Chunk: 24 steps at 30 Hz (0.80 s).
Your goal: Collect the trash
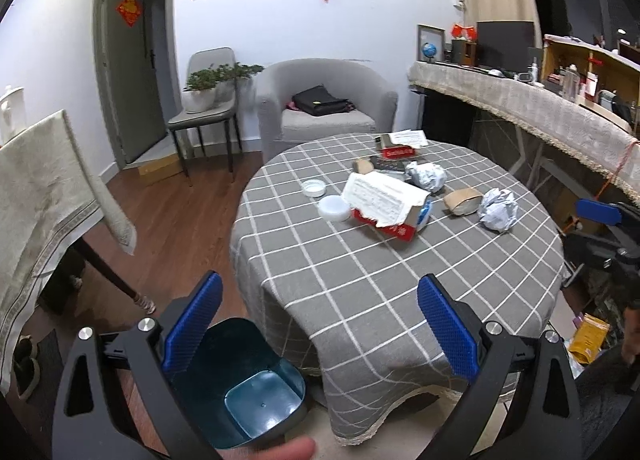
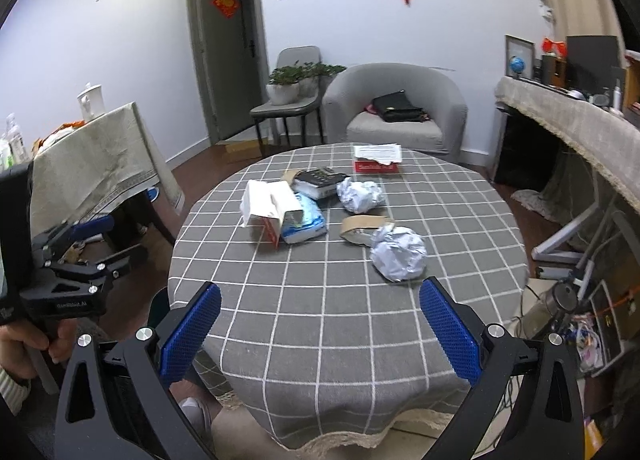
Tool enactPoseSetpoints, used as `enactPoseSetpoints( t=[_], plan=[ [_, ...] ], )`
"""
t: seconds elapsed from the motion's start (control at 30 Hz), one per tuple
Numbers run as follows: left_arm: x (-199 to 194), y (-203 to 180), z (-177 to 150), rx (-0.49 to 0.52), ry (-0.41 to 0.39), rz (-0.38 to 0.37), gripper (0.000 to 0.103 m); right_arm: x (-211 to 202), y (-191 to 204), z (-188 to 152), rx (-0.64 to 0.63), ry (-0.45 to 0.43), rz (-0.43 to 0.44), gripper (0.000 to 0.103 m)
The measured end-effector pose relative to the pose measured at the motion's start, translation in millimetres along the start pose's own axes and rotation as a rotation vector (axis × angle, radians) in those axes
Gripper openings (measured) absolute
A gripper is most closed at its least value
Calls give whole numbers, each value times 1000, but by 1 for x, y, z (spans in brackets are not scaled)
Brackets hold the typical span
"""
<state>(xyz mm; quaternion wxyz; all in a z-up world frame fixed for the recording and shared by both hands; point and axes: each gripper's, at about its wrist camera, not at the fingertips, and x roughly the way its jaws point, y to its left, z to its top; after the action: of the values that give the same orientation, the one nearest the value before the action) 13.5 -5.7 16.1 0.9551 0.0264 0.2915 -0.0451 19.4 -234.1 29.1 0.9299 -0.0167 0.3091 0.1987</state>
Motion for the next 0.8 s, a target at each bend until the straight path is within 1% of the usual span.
enactPoseSetpoints(
  t=[0.07, 0.17, 0.2, 0.27, 0.3, 0.33, 0.4, 0.47, 0.5, 0.67, 0.73, 0.8],
  plan=[
    [2, 0, 4, 14, -6, -9, 100, 7, -1, 2, -4, 12, 16, 100],
    [10, 2, 12, 38, 3, -52, 98, 14, -4, 6, -3, 26, 32, 100],
    [13, 2, 15, 44, 4, -60, 96, 17, -7, 7, -4, 30, 38, 100],
    [22, 3, 21, 57, 20, -102, 84, 22, -11, 11, -3, 38, 45, 100],
    [27, 2, 24, 65, 27, -121, 83, 26, -15, 12, 2, 45, 52, 100],
    [31, 1, 27, 75, 29, -141, 83, 29, -18, 14, 5, 51, 57, 100],
    [39, 1, 33, 99, 32, -213, 83, 34, -25, 16, 10, 60, 63, 100],
    [48, 1, 39, 113, 37, -260, 83, 40, -32, 19, 12, 69, 71, 100],
    [52, 1, 41, 115, 41, -274, 83, 42, -34, 20, 14, 74, 75, 100],
    [73, 0, 52, 135, 54, -347, 91, 52, -43, 23, 12, 102, 96, 100],
    [82, -5, 56, 153, 74, -388, 92, 57, -44, 24, 7, 114, 104, 100],
    [90, -11, 58, 184, 81, -409, 93, 61, -45, 24, 7, 125, 112, 100]
  ],
)
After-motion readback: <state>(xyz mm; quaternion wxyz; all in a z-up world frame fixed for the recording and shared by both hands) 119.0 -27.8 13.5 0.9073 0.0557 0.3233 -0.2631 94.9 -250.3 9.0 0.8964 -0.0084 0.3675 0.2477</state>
